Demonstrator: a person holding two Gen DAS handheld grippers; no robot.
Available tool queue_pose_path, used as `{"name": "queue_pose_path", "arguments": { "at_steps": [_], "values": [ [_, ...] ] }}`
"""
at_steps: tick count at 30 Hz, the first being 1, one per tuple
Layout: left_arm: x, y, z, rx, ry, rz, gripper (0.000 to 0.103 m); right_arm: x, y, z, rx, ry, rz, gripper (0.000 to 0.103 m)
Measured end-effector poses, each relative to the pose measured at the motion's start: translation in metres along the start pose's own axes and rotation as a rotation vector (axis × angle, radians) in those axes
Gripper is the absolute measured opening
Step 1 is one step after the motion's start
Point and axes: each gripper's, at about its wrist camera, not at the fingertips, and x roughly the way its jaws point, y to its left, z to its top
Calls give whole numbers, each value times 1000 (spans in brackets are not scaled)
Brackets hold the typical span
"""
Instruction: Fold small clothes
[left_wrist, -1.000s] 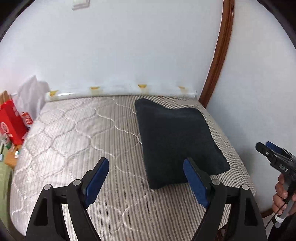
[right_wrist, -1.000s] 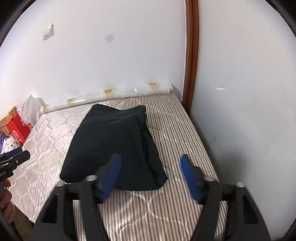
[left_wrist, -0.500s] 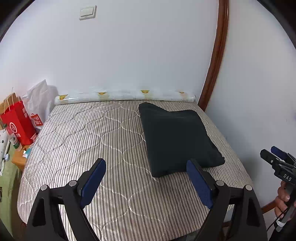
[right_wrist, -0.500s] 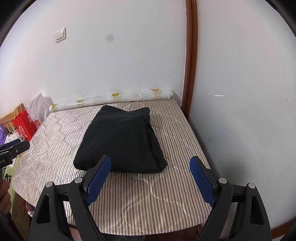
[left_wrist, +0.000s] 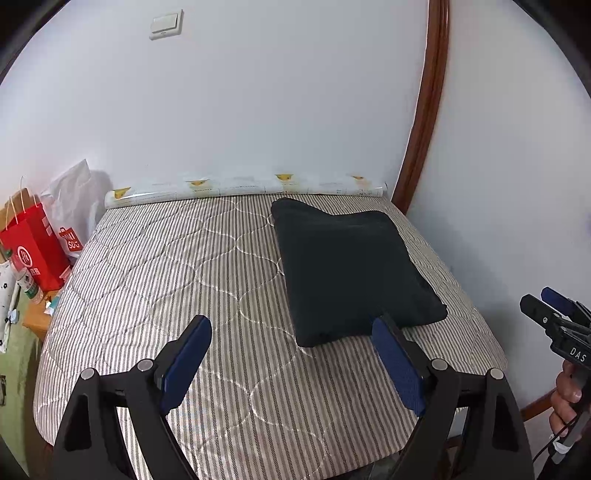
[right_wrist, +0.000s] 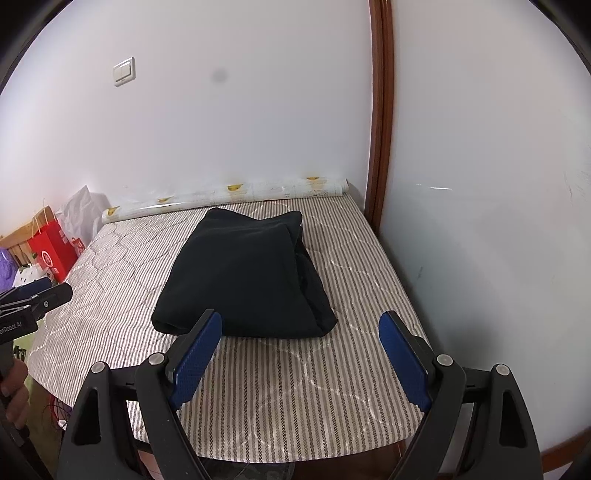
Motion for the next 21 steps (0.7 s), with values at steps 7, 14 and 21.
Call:
{"name": "queue_pose_path", "arguments": {
  "at_steps": [7, 14, 21],
  "values": [
    [-1, -3, 0, 4, -2, -7, 88, -2, 1, -2, -2, -2, 2, 86],
    [-1, -5, -1, 6, 2, -8, 89, -2, 1, -2, -3, -4, 5, 86],
    [-2, -5, 0, 7, -2, -4, 88, -3, -3, -1, -2, -8, 11, 86]
  ]
}}
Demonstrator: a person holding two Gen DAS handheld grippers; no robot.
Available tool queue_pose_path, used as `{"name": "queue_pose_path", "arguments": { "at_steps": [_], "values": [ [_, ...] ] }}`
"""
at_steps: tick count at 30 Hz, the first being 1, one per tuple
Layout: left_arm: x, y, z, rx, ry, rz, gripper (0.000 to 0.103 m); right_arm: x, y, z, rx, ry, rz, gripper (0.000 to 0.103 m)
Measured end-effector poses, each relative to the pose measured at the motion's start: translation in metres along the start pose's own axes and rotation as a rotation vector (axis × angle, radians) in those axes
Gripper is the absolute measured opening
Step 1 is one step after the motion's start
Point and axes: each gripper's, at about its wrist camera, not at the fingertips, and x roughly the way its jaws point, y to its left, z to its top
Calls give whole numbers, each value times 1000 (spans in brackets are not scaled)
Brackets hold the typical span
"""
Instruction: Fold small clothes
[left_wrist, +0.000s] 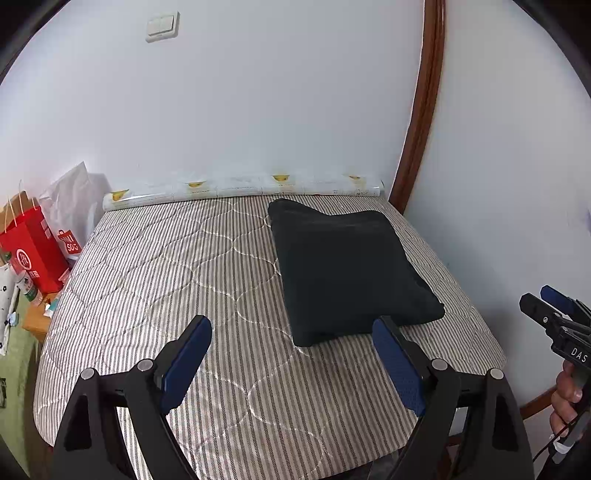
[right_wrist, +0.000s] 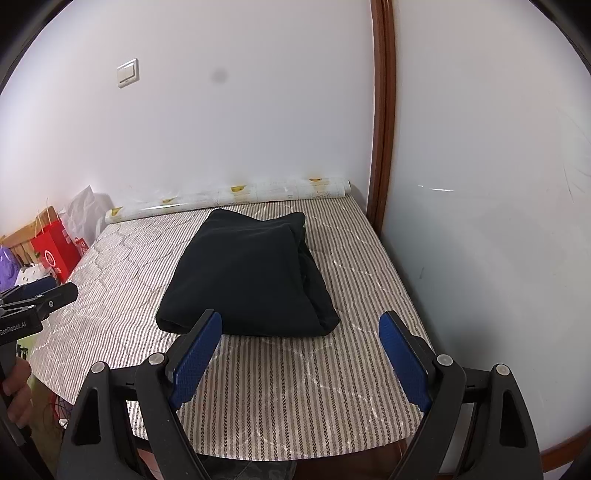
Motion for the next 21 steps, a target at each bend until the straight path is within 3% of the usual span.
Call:
{"name": "queue_pose_path", "arguments": {
  "at_steps": [21],
  "values": [
    [-1, 1, 0, -7, -2, 1, 89, -1, -3, -1, 1, 0, 14, 86]
  ]
}}
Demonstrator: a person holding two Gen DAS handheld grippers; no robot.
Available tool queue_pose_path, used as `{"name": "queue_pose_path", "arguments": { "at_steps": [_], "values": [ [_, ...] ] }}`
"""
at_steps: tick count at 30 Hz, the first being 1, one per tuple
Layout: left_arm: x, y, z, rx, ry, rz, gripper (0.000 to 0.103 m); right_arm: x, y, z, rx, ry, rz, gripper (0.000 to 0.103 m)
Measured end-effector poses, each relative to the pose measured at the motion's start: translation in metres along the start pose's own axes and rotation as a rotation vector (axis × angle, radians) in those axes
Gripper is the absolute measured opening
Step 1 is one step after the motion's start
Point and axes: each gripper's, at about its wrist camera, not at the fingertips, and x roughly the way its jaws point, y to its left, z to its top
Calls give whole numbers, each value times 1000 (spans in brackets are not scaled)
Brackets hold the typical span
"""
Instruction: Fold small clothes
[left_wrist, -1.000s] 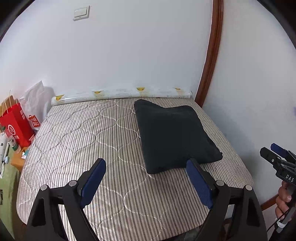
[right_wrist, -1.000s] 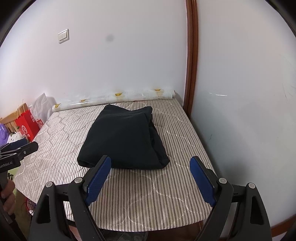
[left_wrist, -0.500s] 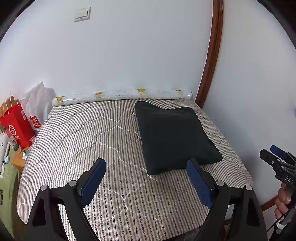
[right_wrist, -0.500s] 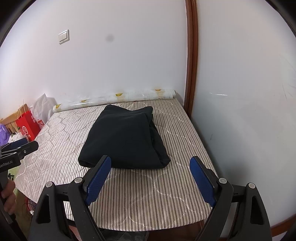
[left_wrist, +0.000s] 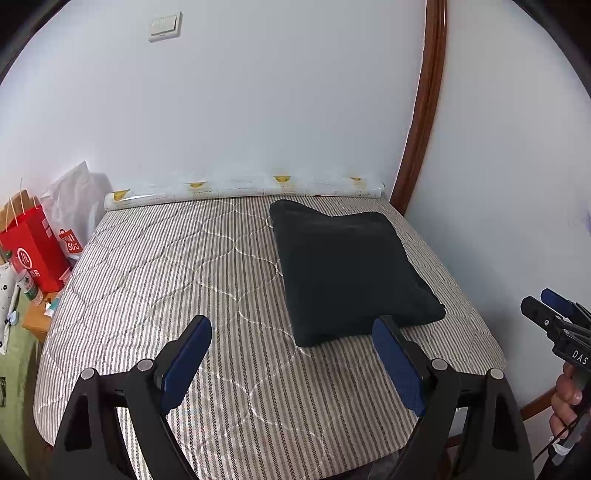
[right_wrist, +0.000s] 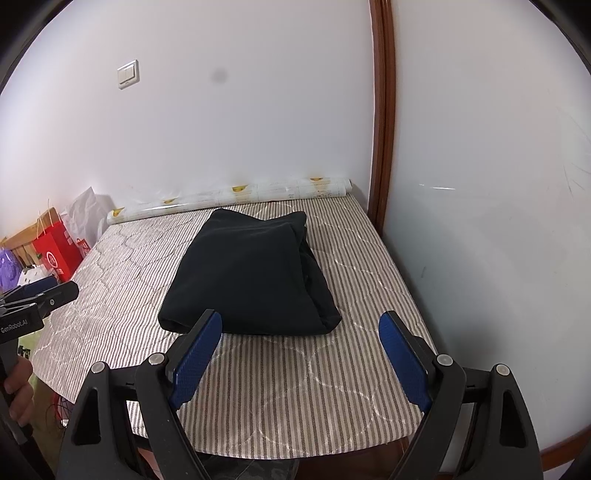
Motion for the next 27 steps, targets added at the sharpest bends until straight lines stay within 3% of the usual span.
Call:
{"name": "queue_pose_path", "arguments": {
  "at_steps": [27],
  "values": [
    [-3, -2, 0, 5, -5, -13, 89, 6, -11, -3, 16, 10, 44, 86]
  ]
}}
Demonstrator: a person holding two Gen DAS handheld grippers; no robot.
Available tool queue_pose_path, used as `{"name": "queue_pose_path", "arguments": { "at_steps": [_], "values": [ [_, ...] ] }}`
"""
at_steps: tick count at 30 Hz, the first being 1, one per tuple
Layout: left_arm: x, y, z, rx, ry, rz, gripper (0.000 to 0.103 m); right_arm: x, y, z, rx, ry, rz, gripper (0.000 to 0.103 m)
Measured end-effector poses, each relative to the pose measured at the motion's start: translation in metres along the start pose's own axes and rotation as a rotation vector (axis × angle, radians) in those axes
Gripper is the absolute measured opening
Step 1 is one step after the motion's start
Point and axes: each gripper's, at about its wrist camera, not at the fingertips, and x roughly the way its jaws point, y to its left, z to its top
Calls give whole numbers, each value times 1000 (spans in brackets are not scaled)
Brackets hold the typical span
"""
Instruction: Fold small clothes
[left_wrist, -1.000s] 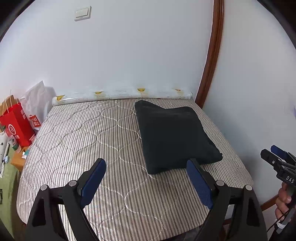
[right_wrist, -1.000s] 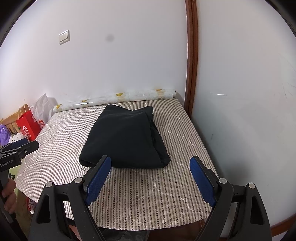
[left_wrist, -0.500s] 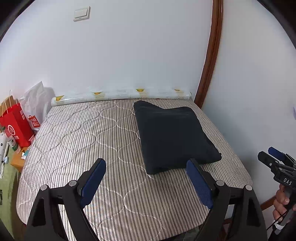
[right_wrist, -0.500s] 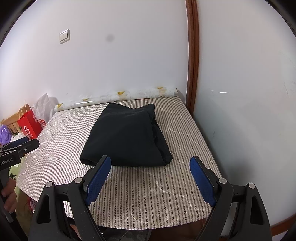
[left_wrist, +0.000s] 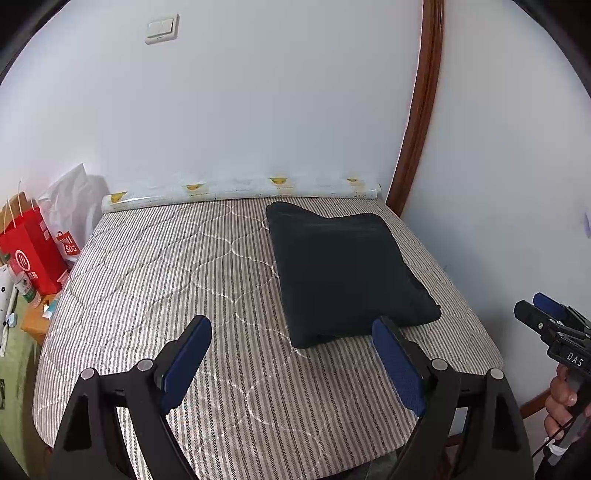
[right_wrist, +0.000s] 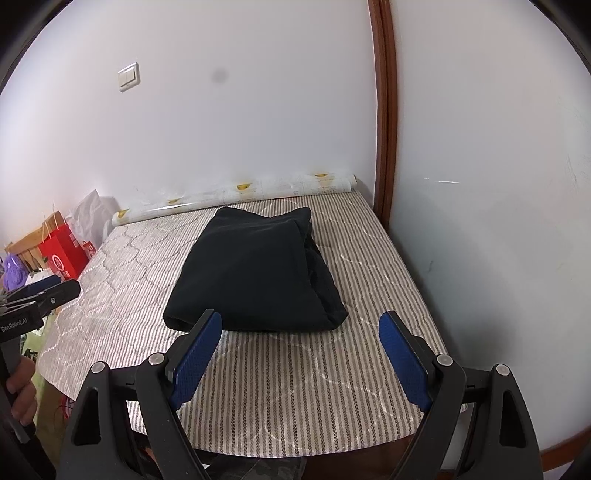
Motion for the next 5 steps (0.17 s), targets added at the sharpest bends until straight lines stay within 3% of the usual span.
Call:
{"name": "queue_pose_path", "arguments": {
  "at_steps": [5],
  "values": [
    [2, -2, 0, 1, -1, 1, 89, 3, -1, -2, 0, 6, -3, 86]
  ]
}}
